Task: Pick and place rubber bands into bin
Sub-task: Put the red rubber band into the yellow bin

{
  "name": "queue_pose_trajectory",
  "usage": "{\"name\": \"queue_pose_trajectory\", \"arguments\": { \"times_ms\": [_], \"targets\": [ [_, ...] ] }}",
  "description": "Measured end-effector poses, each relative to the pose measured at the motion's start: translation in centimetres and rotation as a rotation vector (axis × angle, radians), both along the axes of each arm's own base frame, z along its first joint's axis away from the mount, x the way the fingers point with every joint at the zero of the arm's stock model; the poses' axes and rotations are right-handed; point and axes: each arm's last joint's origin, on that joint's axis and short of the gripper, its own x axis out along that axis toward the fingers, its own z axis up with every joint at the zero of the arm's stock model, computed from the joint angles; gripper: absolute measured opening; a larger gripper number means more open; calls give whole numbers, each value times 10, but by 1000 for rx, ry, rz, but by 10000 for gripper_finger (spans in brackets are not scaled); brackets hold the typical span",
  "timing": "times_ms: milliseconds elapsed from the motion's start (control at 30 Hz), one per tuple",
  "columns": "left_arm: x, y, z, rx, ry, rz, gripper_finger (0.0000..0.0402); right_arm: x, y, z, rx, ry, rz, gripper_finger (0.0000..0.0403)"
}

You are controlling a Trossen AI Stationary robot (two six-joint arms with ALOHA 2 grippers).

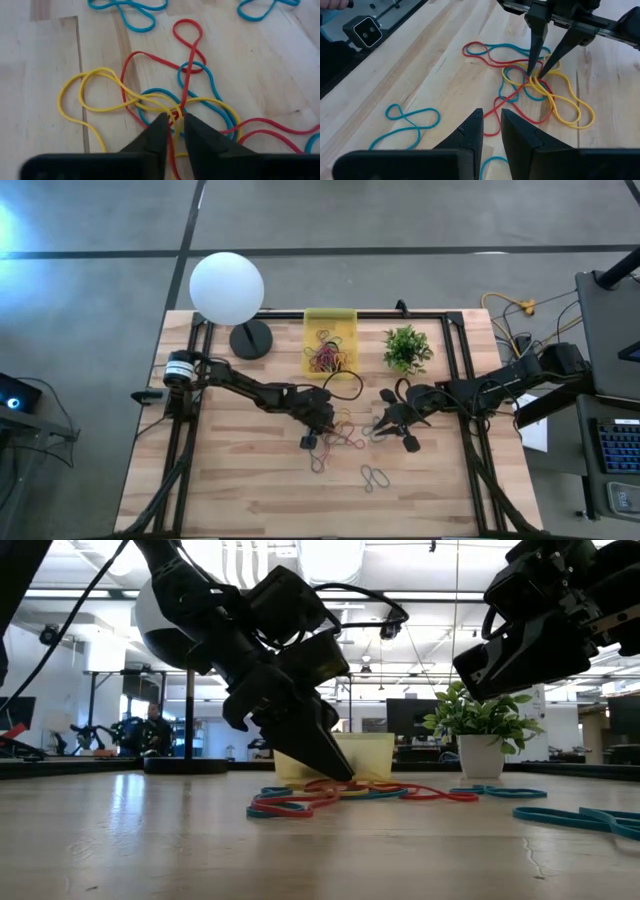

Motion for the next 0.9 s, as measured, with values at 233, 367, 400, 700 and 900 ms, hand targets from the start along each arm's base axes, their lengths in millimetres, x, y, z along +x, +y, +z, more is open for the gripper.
{"name": "queue_pose_trajectory", "arguments": {
  "times_ms": [233, 367, 400, 700, 900],
  "targets": [
    [-1, 0, -1, 7, 2, -3, 3, 0, 0, 0, 0, 0, 0, 60],
    [0, 0, 1, 20, -8, -14, 1, 0, 0, 0, 0, 0, 0, 57],
    [0, 0, 3, 21, -16, -15, 1, 0, 0, 0, 0, 0, 0, 57],
    [-3, 0, 45, 48, -149, -37, 0, 0, 0, 0, 0, 2, 0, 57],
    [-9, 1, 74, 79, -256, -58, 0, 0, 0, 0, 0, 2, -1, 57]
  ]
}}
